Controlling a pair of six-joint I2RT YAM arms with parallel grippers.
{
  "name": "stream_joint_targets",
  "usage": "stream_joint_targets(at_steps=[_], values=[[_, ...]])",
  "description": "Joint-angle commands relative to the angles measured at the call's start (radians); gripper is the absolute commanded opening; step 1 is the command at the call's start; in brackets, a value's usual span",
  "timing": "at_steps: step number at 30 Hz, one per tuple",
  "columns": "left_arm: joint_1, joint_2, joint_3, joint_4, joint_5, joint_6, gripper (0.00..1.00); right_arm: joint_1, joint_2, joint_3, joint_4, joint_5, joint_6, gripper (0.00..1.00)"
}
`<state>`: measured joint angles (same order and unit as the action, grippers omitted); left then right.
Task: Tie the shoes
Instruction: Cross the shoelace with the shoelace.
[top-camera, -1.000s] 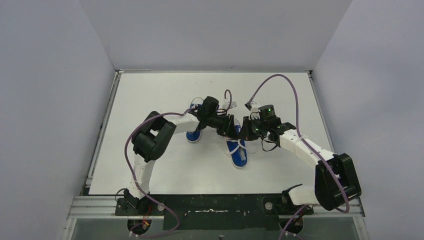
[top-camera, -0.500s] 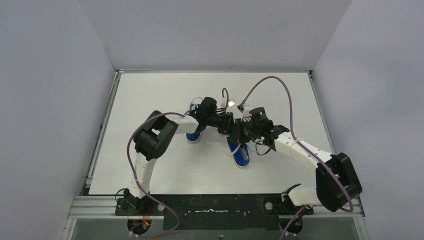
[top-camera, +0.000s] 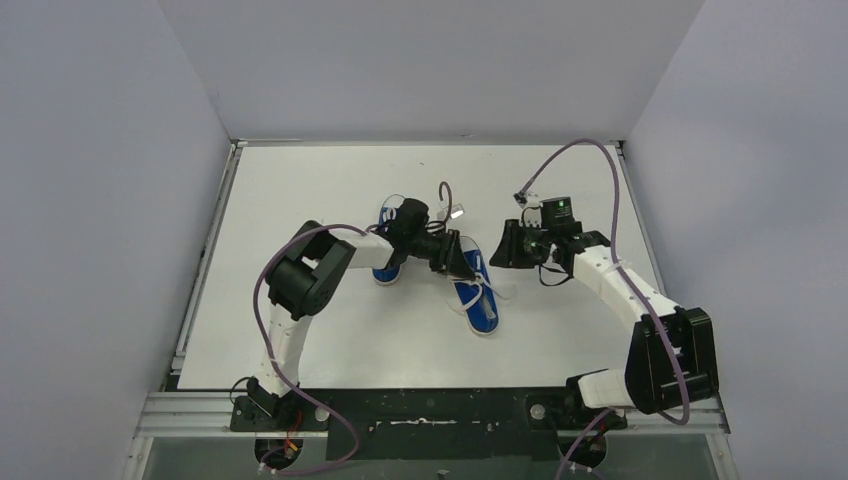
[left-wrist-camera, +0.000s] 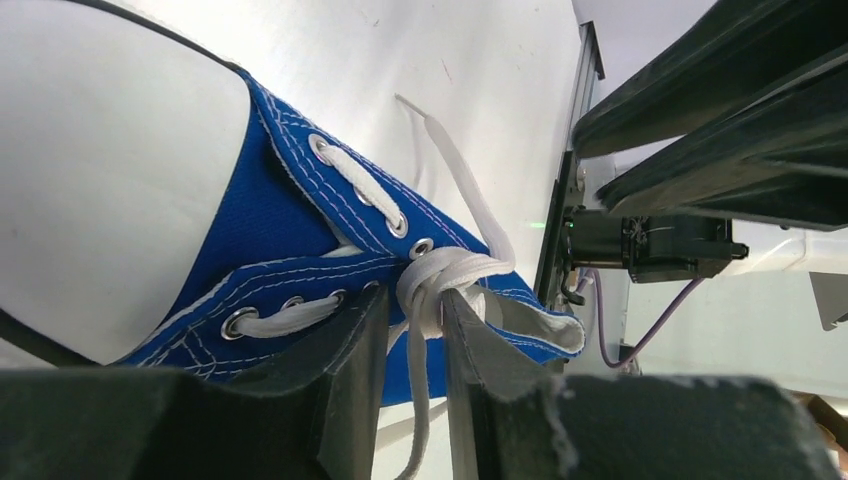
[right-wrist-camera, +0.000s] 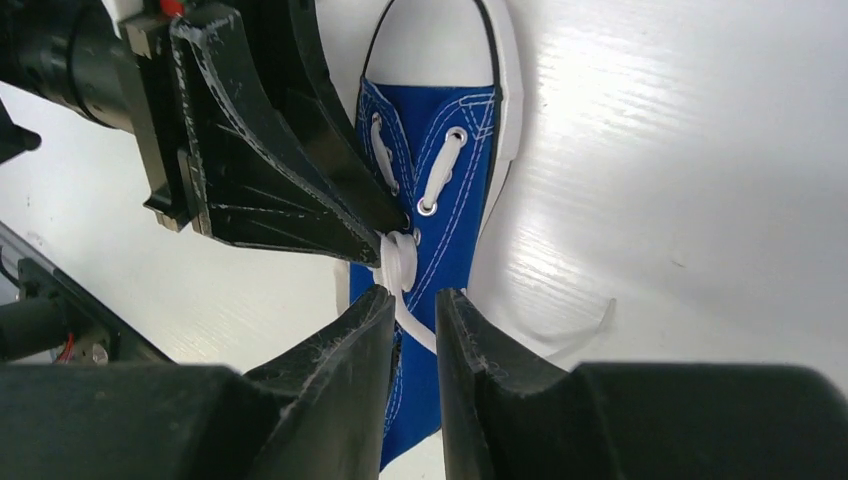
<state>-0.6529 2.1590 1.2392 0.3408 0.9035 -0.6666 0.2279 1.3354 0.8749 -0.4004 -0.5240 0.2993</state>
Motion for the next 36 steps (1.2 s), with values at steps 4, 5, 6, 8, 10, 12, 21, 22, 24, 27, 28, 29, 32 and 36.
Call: stream_joint_targets(at_steps=[4, 5, 6, 8, 10, 12, 21, 22, 24, 27, 28, 29, 32, 36], values=[[0.006, -0.061, -0.017, 0.056, 0.04, 0.035, 0.2, 0.028, 0.108, 0.063, -0.018, -0.105, -0.045, 0.26], [0.006, -0.063, -0.02, 0.057, 0.047, 0.037, 0.21, 0.028, 0.117, 0.061, -0.016, -0.107, -0.041, 0.26], [0.006, -0.066, -0.024, 0.059, 0.05, 0.04, 0.21, 0.031, 0.123, 0.056, -0.01, -0.103, -0.038, 0.26], [0.006, -0.075, -0.035, 0.059, 0.048, 0.047, 0.23, 0.031, 0.136, 0.054, 0.0, -0.096, -0.03, 0.27], [0.004, -0.079, -0.036, 0.056, 0.053, 0.053, 0.24, 0.035, 0.15, 0.059, 0.006, -0.096, -0.024, 0.26], [-0.001, -0.078, -0.033, 0.052, 0.067, 0.062, 0.24, 0.041, 0.161, 0.066, 0.018, -0.09, -0.016, 0.26], [-0.013, -0.088, -0.048, 0.06, 0.08, 0.08, 0.29, 0.066, 0.216, 0.137, -0.018, -0.071, -0.044, 0.32], [-0.015, -0.088, -0.045, 0.053, 0.082, 0.087, 0.29, 0.069, 0.222, 0.14, -0.021, -0.072, -0.049, 0.32], [-0.018, -0.087, -0.039, 0.044, 0.086, 0.095, 0.29, 0.084, 0.235, 0.15, -0.043, -0.072, -0.07, 0.32], [-0.022, -0.087, -0.034, 0.037, 0.086, 0.096, 0.28, 0.097, 0.237, 0.146, -0.056, -0.068, -0.088, 0.31], [-0.022, -0.087, -0.034, 0.037, 0.085, 0.096, 0.28, 0.1, 0.234, 0.143, -0.061, -0.059, -0.093, 0.3], [-0.022, -0.087, -0.034, 0.037, 0.084, 0.095, 0.28, 0.105, 0.231, 0.139, -0.067, -0.049, -0.1, 0.3], [-0.023, -0.089, -0.037, 0.037, 0.085, 0.097, 0.28, 0.112, 0.234, 0.131, -0.075, -0.029, -0.117, 0.27], [-0.024, -0.094, -0.044, 0.027, 0.086, 0.11, 0.29, 0.114, 0.242, 0.132, -0.077, -0.011, -0.123, 0.22]])
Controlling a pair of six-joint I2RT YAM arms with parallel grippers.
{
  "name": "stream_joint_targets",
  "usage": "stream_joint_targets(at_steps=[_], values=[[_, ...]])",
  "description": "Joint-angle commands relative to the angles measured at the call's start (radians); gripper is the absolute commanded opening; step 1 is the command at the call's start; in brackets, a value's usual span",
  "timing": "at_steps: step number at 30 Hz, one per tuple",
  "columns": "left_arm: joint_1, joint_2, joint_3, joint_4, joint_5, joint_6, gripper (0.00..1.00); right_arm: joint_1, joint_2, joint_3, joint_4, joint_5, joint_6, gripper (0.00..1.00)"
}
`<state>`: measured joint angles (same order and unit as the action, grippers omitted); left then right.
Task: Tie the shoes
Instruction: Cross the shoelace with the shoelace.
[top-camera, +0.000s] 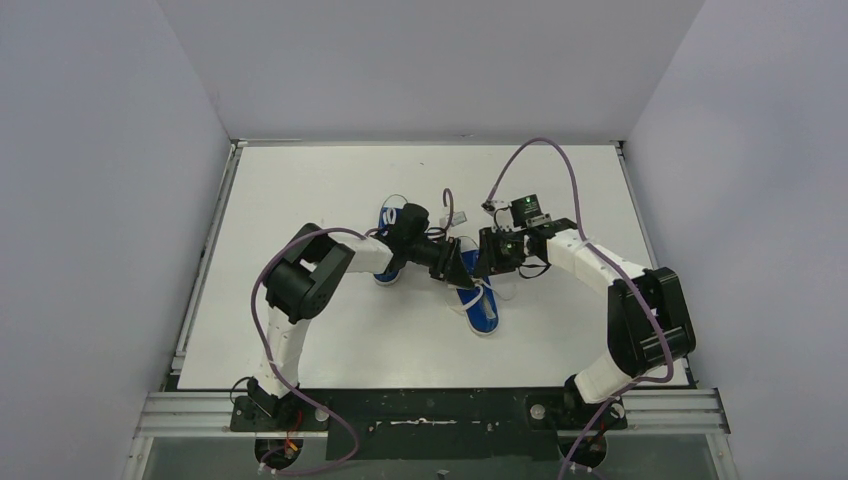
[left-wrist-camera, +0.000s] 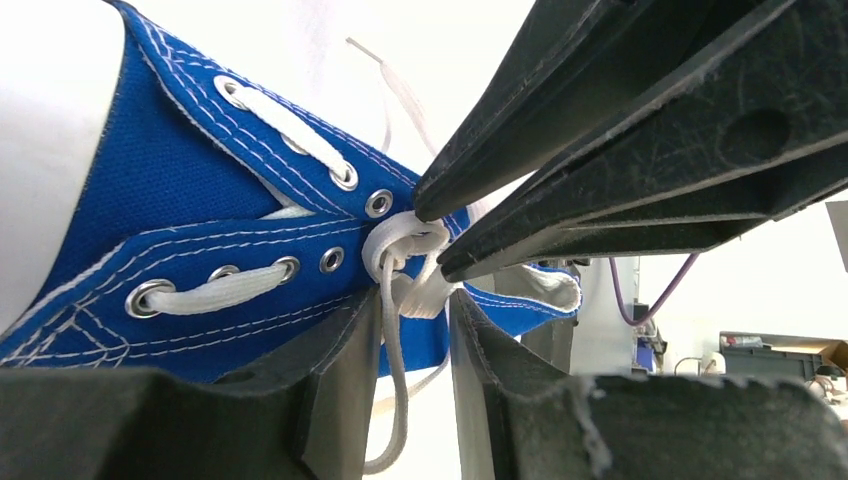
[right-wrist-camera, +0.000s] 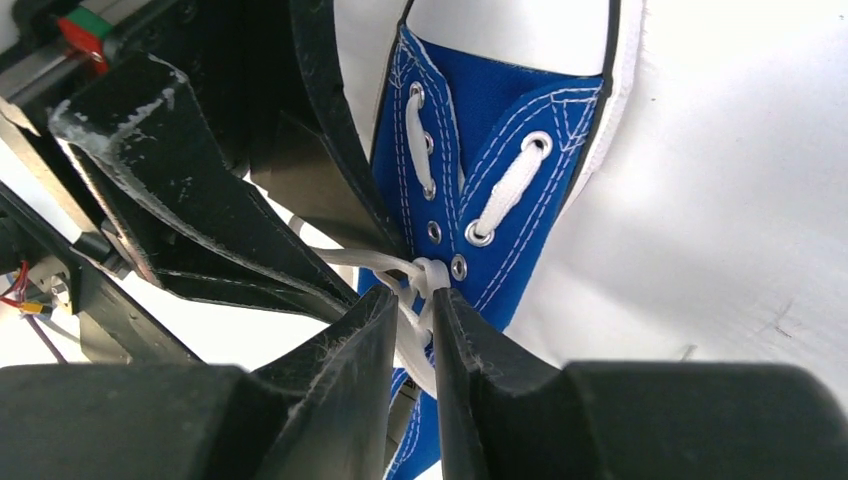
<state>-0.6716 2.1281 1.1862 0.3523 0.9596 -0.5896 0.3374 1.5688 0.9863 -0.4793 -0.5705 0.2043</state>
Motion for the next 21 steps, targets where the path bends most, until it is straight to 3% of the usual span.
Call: stream_joint_targets(at_steps=[1, 5, 12, 18, 21], values=[[-0.005, -0.063, 0.01, 0.009, 0.032, 0.038, 0.29, 0.005, 0.012, 0.025, 0.0, 0.04, -0.031, 0.22], [-0.006, -0.06, 0.012, -0.003, 0.035, 0.046, 0.28, 0.009, 0.024, 0.035, -0.012, 0.06, -0.046, 0.28], [-0.006, -0.058, 0.029, -0.012, 0.031, 0.045, 0.31, 0.034, 0.05, 0.037, -0.016, 0.061, -0.07, 0.28], [0.002, -0.049, 0.067, -0.097, 0.005, 0.083, 0.38, 0.029, -0.005, 0.049, -0.019, 0.102, -0.069, 0.0], [0.006, -0.029, 0.1, -0.111, 0.009, 0.087, 0.39, 0.024, -0.042, 0.04, -0.004, 0.059, -0.068, 0.0]])
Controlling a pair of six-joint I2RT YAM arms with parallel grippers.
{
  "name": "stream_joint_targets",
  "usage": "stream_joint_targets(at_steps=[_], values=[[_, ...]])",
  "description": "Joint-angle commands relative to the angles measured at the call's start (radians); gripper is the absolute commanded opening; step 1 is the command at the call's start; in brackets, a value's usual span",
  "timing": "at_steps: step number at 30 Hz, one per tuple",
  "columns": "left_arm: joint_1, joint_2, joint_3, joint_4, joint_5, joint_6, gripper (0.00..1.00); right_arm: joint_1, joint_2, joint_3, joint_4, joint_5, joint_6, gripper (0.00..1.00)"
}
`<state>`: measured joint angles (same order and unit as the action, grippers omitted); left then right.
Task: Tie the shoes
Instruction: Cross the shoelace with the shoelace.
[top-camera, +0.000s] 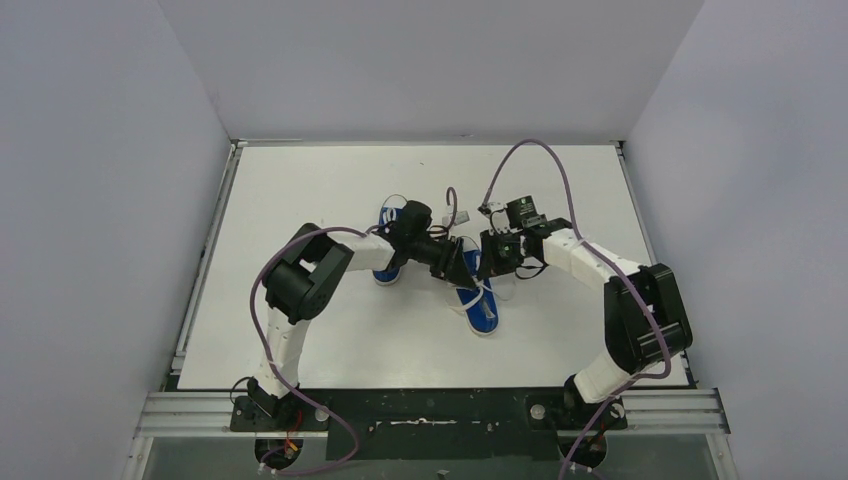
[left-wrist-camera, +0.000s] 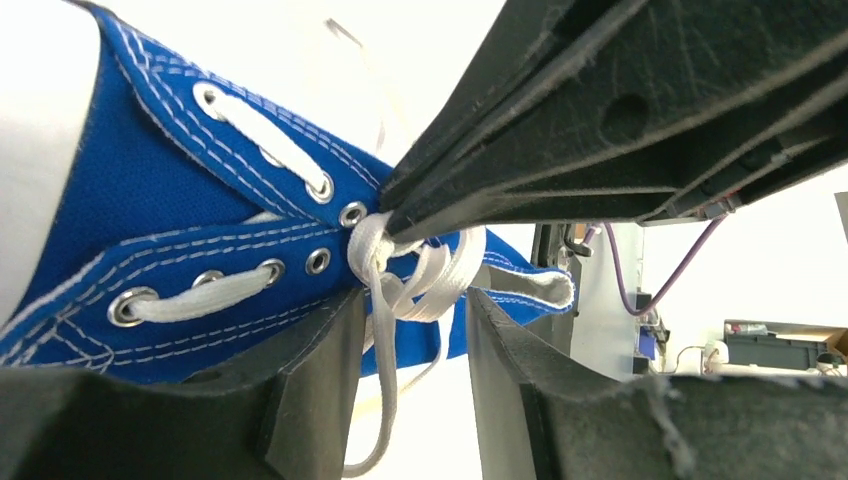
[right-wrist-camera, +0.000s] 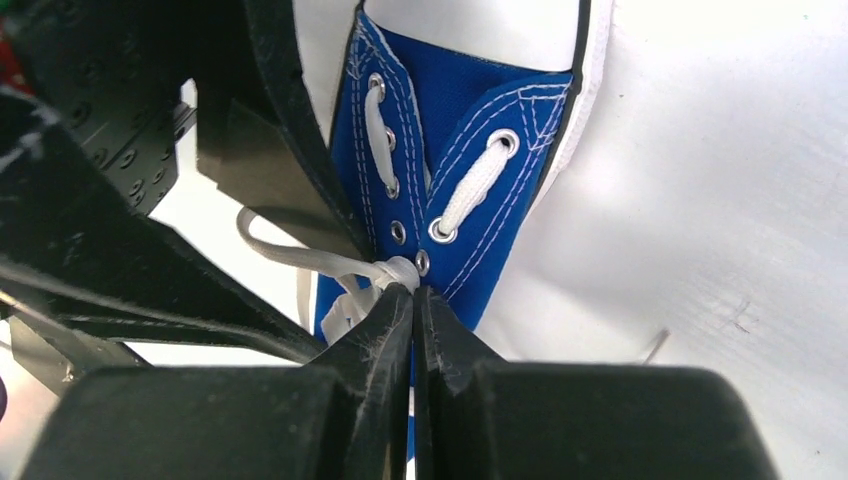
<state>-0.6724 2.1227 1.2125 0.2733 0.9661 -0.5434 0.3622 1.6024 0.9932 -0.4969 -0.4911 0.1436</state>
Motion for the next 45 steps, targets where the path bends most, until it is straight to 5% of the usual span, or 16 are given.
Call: stream_joint_targets(at_steps=[1, 14, 20, 27, 39, 45], values=[[0.007, -0.017, 0.085, -0.038, 0.003, 0.042, 0.4, 0.0, -0.083, 0.022, 0.03, -0.035, -0.006, 0.0], [0.019, -0.049, 0.077, -0.153, -0.015, 0.172, 0.48, -0.021, -0.123, -0.035, 0.094, -0.083, 0.017, 0.0], [0.03, -0.054, 0.02, -0.012, -0.023, 0.118, 0.63, -0.029, -0.113, -0.027, 0.091, -0.117, 0.007, 0.0], [0.028, 0.006, 0.035, 0.143, -0.008, 0.009, 0.57, -0.03, -0.121, -0.028, 0.078, -0.138, -0.001, 0.0], [0.043, 0.028, 0.059, 0.159, 0.021, -0.03, 0.06, -0.037, -0.126, 0.008, 0.021, -0.182, -0.063, 0.0], [0.046, 0.013, 0.033, 0.218, 0.042, -0.104, 0.0, -0.035, -0.201, 0.01, -0.091, -0.082, -0.33, 0.38]])
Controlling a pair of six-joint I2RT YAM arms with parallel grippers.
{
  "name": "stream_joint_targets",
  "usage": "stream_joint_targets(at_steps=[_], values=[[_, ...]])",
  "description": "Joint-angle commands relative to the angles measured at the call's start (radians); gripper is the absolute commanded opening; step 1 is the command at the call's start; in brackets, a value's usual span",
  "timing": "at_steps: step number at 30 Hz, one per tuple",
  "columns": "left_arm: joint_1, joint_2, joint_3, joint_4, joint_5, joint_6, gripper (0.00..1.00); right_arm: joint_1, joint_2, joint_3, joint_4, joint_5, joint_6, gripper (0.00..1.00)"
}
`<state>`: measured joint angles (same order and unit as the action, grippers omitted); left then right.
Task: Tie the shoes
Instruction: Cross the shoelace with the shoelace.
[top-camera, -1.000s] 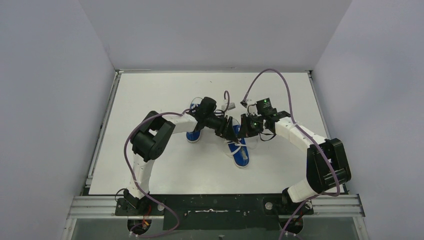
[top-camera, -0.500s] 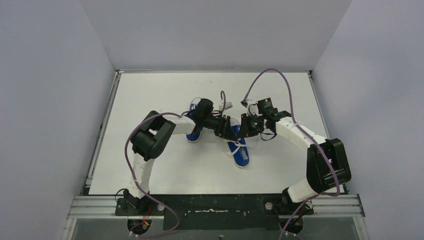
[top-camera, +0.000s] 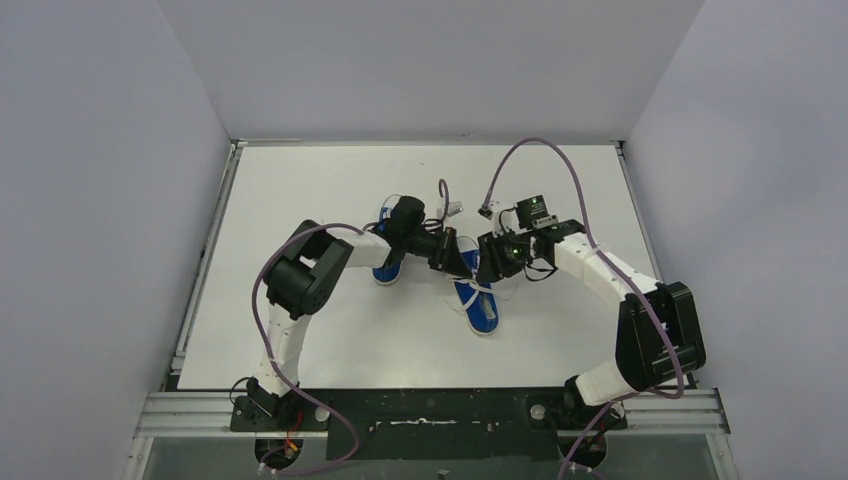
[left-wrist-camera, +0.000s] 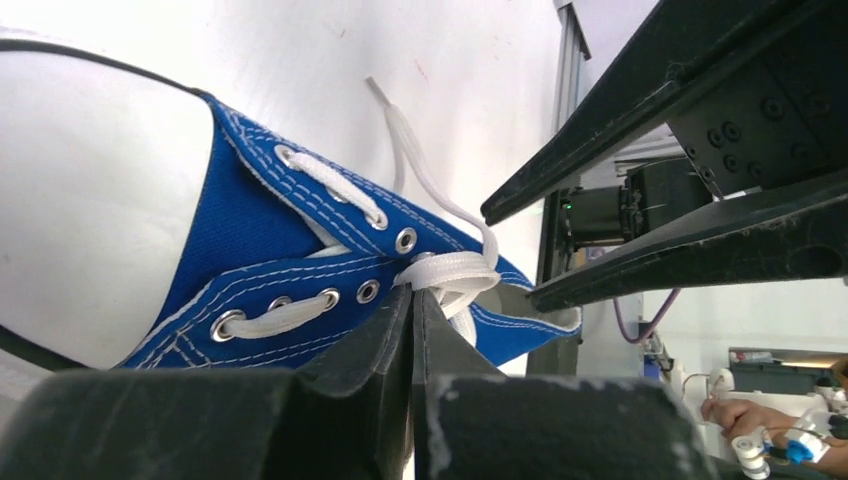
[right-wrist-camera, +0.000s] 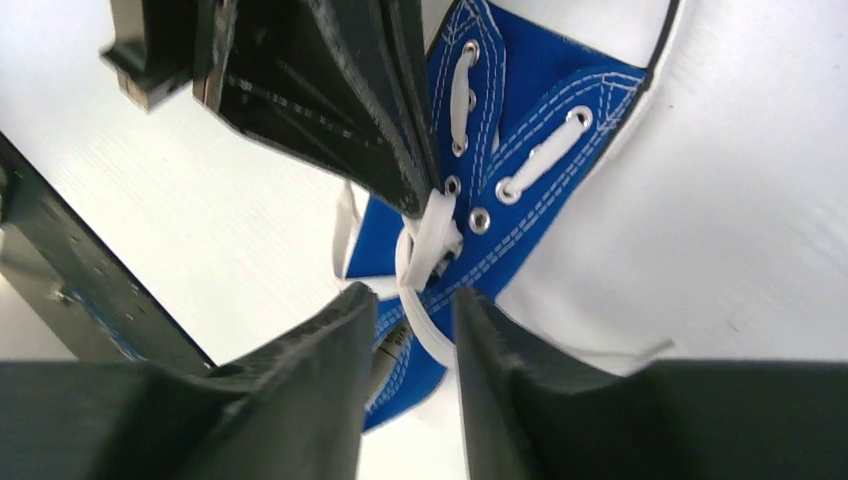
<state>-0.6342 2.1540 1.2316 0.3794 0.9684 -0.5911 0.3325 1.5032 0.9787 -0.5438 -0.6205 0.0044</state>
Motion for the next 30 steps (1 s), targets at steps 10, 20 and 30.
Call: stream_joint_targets(at_steps=[10, 20, 30], values=[[0.011, -0.037, -0.021, 0.142, 0.058, -0.091, 0.0, 0.035, -0.133, -0.059, -0.004, 0.022, -0.39, 0.47], [0.018, -0.041, -0.031, 0.163, 0.067, -0.113, 0.0, 0.07, -0.057, -0.067, 0.001, 0.038, -0.375, 0.32], [0.019, -0.041, -0.034, 0.184, 0.084, -0.127, 0.0, 0.086, -0.062, -0.075, 0.0, 0.133, -0.302, 0.0]])
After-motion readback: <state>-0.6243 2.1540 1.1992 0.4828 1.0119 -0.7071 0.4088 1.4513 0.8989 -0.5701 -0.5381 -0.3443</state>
